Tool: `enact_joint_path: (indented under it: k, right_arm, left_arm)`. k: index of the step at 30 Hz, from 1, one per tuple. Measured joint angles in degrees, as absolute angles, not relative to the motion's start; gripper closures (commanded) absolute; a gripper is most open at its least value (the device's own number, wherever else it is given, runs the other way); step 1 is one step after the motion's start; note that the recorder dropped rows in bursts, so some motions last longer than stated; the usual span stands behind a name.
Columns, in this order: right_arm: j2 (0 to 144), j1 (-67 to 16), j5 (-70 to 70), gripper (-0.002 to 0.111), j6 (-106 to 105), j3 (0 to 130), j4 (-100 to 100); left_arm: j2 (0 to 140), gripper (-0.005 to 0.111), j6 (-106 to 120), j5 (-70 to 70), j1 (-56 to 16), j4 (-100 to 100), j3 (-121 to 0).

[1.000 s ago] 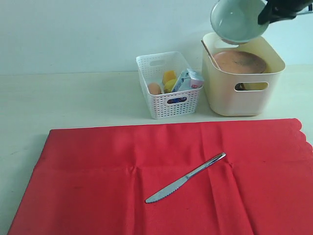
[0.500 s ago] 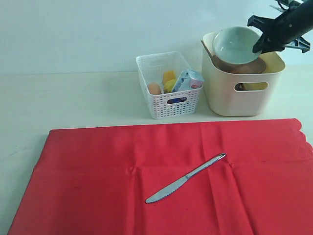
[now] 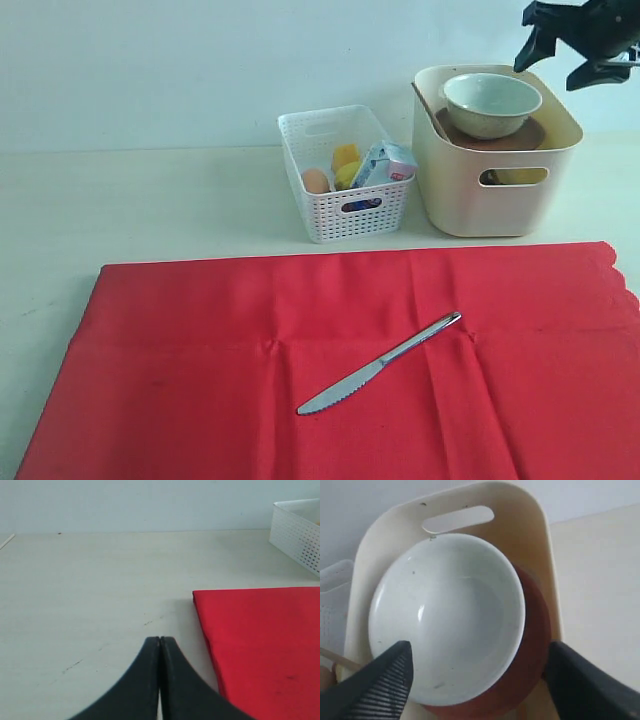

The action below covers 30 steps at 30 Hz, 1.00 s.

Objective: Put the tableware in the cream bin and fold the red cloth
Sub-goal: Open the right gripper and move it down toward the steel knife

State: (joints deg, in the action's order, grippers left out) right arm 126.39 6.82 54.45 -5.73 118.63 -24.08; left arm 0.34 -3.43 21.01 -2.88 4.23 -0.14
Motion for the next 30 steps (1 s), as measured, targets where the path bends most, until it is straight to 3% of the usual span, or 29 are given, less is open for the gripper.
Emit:
enact_joint_path:
  k: [12, 18, 20, 30]
  right_arm:
    - [117.0, 6.8, 64.5, 0.037, -9.2, 118.6, -23.6]
    - [112.1, 6.7, 69.6, 0.055, -10.8, 118.5, -23.6]
    - [109.9, 6.1, 69.6, 0.055, -10.9, 116.8, -23.8]
    - [103.3, -3.6, 69.9, 0.055, -15.2, 104.5, -24.7]
  left_arm:
    - [0.3, 0.107, -3.4, 21.0, -2.9, 4.2, -0.1]
    - [0.3, 0.107, -3.4, 21.0, -2.9, 4.2, -0.1]
    - [0.3, 0.107, -3.4, 21.0, -2.9, 4.2, -0.1]
    - [0.3, 0.107, -3.4, 21.0, -2.9, 4.2, -0.1]
